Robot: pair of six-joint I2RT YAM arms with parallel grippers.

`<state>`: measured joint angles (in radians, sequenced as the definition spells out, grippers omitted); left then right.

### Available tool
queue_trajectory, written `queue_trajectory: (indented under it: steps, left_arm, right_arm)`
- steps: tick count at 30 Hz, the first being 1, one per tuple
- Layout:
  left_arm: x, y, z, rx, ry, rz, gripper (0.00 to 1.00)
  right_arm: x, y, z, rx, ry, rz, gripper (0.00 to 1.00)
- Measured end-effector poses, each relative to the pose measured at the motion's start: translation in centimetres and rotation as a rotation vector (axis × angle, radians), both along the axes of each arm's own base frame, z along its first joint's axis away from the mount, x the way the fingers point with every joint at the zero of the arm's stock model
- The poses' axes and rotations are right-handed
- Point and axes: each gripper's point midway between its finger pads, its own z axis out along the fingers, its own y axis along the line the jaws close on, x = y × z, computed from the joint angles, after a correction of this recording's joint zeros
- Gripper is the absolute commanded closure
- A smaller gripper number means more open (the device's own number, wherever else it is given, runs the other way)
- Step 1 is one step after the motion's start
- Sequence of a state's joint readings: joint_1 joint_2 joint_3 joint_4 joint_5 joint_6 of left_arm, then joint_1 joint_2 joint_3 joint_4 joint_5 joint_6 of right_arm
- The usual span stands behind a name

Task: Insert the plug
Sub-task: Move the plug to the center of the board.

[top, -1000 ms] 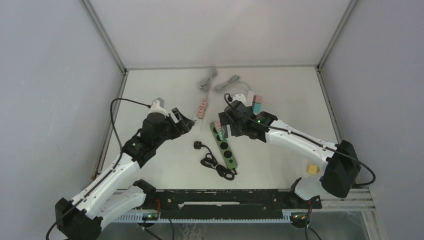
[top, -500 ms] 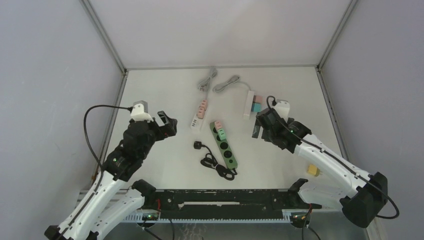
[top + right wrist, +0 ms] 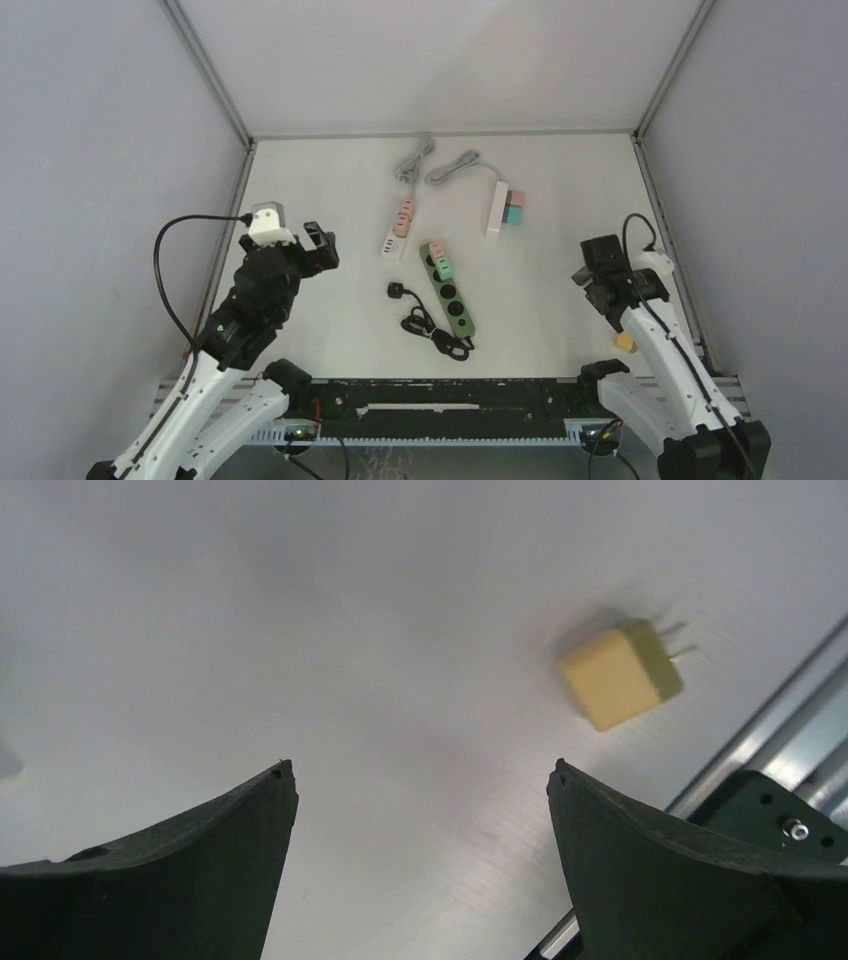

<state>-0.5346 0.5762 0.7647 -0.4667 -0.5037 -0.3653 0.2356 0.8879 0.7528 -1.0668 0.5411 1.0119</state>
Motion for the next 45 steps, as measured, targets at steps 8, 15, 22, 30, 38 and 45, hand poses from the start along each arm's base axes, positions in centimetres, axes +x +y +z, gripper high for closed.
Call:
queue_trajectory:
  steps: [8,15,22,30,38,45]
  left_arm:
    - [0.1,0.6,0.0,0.035,-0.005,0.023,0.00]
    - [0.2,0.7,-0.2,0.047,-0.001,0.031,0.00]
    - [0.4,0.6,-1.1,0.063,0.020,0.032,0.00]
    - [0.7,0.4,-1.6,0.076,0.038,0.031,0.00]
    - [0.9,0.3,-2.0,0.087,0.052,0.029,0.00]
    - [0.9,0.3,-2.0,0.094,0.053,0.028,0.00]
  right_arm:
    - [-3.5,-4.4,-2.6,0.065,0.024,-0.338,0.06]
    - [-5.1,-6.4,-3.9,0.110,0.054,-0.524,0.07]
    - [-6.4,-8.1,-6.0,0.158,0.064,-0.699,0.08]
    - [-5.7,-9.2,-8.1,0.219,0.068,-0.787,0.14]
    - [-5.3,-9.5,-9.9,0.268,0.074,-0.829,0.29]
    - [-4.6,-9.9,-9.9,0.270,0.051,-0.822,0.43]
